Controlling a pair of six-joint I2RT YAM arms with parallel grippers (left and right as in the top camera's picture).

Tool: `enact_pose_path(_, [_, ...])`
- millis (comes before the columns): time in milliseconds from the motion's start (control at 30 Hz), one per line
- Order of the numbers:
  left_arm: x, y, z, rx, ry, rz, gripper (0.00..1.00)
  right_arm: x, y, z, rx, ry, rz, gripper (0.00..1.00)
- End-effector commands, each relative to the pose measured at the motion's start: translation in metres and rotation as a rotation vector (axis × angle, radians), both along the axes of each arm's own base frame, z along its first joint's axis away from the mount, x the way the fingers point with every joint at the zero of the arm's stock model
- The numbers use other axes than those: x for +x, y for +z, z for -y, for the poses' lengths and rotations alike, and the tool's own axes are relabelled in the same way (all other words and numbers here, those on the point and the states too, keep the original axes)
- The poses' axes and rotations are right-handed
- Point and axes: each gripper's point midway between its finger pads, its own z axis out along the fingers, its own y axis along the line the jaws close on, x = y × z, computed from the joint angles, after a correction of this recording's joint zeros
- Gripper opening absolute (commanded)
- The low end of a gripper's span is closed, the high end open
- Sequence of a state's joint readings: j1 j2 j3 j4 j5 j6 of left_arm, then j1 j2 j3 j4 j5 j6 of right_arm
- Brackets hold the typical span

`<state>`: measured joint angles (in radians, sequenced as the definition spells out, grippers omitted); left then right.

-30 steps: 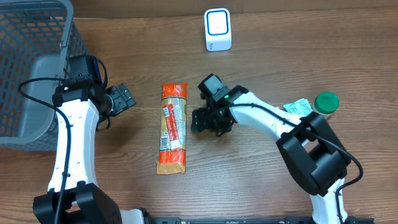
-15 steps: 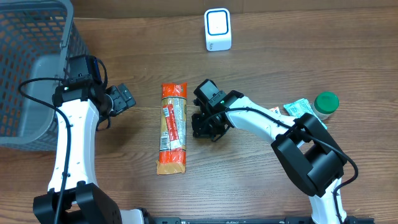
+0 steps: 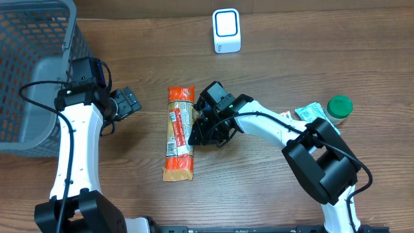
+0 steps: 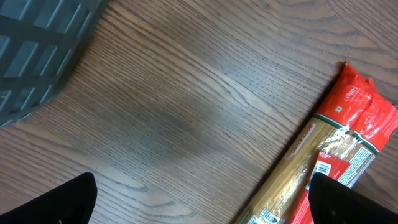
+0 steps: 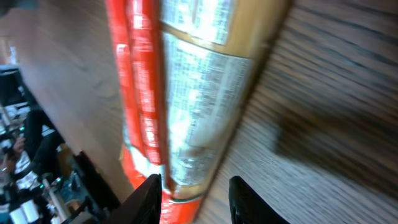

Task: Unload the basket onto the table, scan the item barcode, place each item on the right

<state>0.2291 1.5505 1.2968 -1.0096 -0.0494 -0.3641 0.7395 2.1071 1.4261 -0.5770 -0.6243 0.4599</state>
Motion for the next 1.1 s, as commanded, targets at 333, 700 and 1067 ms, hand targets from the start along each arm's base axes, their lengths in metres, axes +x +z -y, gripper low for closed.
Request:
enact_pose_path(333, [0.0, 0.001, -0.001, 0.004, 0.008, 0.002, 1.0, 0.001, -0.011, -0.004, -0.046, 0.015, 0.079, 0.54])
enact_pose_path(700, [0.0, 0.001, -0.001, 0.005, 0.008, 0.002, 1.0, -0.012, -0.019, -0.015, -0.114, 0.041, 0.161, 0.56])
enact_pose_path(1067, [0.0, 0.001, -0.001, 0.004, 0.008, 0.002, 1.0, -0.012, -0.018, -0.021, -0.104, 0.044, 0.178, 0.56])
